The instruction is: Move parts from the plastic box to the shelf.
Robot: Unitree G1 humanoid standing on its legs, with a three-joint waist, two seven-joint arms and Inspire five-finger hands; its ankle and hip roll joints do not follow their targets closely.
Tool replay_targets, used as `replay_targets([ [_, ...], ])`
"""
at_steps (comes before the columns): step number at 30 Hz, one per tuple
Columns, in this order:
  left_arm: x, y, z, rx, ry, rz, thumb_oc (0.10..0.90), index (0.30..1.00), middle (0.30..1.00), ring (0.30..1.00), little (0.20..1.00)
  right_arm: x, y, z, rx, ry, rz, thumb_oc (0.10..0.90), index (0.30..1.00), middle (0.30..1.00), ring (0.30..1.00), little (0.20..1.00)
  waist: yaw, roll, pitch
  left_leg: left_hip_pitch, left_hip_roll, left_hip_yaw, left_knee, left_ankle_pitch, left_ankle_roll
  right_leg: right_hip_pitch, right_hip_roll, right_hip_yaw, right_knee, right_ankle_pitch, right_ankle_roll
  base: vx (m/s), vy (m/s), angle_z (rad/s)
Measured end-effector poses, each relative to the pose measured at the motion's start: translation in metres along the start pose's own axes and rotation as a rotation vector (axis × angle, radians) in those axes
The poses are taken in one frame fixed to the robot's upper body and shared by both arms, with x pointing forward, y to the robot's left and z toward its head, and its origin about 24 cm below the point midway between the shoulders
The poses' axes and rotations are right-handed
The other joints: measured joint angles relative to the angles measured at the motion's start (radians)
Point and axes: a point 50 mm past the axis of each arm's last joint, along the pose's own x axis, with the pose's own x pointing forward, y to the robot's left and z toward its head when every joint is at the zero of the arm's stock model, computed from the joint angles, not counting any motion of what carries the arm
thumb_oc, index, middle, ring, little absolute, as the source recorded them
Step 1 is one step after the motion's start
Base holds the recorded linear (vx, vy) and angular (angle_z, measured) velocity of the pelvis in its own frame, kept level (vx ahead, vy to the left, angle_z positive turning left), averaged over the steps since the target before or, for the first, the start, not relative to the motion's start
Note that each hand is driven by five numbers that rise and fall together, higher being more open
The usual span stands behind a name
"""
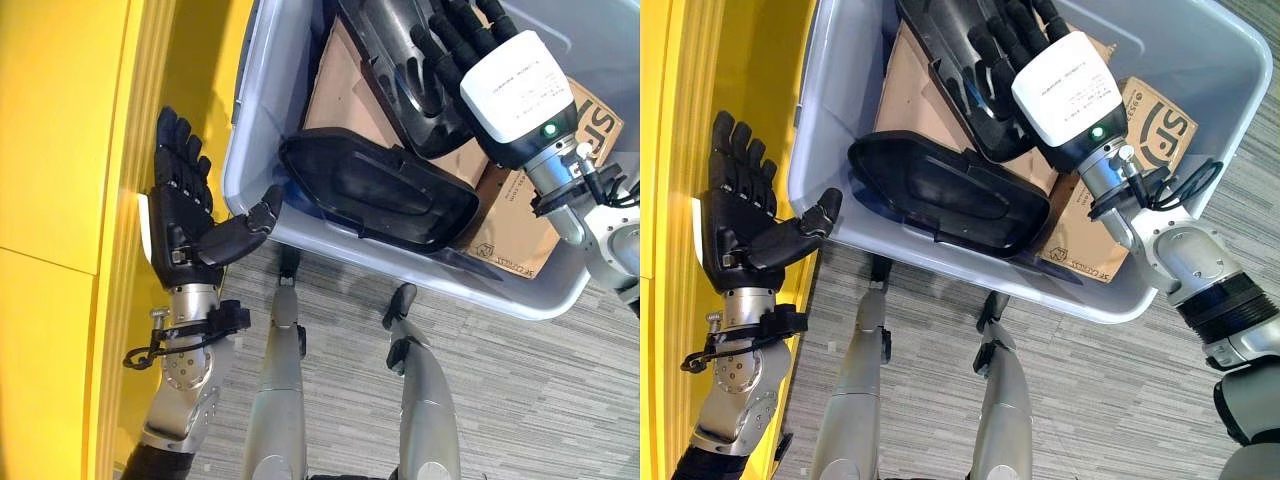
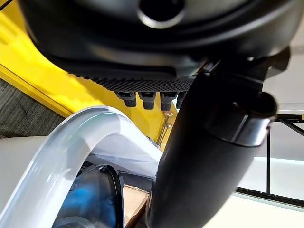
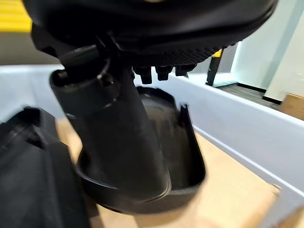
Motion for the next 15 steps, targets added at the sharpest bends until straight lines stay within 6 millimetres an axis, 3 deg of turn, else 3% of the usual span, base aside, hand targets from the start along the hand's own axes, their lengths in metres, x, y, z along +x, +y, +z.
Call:
replay_targets([
  [7,0.0,0.003,0.002,0.007,-0.006,0.011,0.9,1.0,1.0,1.0,1.0,-0.01,-0.022,0.012,0.005,-0.071,-0.08,0.9,1.0,1.0,1.0,1.0,-0.014,0.0,0.0,0.0,0.0,-0.001,0.0,0.0,0.0,0.001,0.0,0.0,0.001,0.0,0.0,0.0,0.0,0.0],
  [15,0.0,0.002,0.009,-0.003,-0.033,0.008,0.9,1.0,1.0,1.0,1.0,-0.022,-0.027,0.011,-0.005,-0.078,-0.078,0.9,1.0,1.0,1.0,1.0,-0.025,0.0,0.0,0.0,0.0,0.0,0.0,0.0,0.0,0.0,0.0,0.0,0.001,0.0,0.0,0.0,0.0,0.0],
])
